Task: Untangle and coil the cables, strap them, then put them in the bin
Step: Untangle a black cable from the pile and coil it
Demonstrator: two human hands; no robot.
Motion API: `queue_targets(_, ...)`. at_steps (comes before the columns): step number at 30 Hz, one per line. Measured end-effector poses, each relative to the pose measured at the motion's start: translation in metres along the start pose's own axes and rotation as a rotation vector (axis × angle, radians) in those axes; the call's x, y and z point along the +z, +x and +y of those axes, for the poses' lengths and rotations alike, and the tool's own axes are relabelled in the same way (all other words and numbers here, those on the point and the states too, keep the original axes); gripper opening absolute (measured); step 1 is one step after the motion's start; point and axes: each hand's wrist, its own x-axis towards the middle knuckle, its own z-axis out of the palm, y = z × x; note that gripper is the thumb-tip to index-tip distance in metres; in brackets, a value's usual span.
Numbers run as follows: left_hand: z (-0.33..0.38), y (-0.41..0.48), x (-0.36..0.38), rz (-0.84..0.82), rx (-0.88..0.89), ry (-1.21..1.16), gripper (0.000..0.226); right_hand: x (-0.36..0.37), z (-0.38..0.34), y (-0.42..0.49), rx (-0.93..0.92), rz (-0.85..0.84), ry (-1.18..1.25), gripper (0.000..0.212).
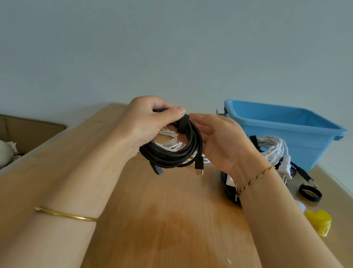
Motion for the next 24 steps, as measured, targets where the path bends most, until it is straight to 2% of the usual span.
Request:
queue_targets(4, 0.000, 0.000, 0.002, -0.037, 0.016, 0.023, 0.009, -0.003, 0.002, 0.002, 0.041, -0.024, 0.029, 0.027)
queue_targets(9, 0.002, -0.002, 0.001, -0.103, 0.048, 0.030, 0.013, -0.010, 0.001, 0.000, 0.177, -0.094, 0.108, 0.031)
queue_targets(15, 0.006, -0.005, 0.001, -0.156, 0.074, 0.023, 0.016, -0.013, 0.003, 0.000, 0.267, -0.136, 0.160, 0.023)
queue_targets(20, 0.006, -0.005, 0.000, -0.194, 0.065, 0.027, 0.017, -0.012, 0.004, -0.001, 0.271, -0.151, 0.084, 0.019)
queue_targets(24, 0.008, -0.007, 0.001, -0.251, 0.072, 0.023, 0.012, -0.009, 0.009, 0.002, 0.208, -0.071, -0.006, 0.015)
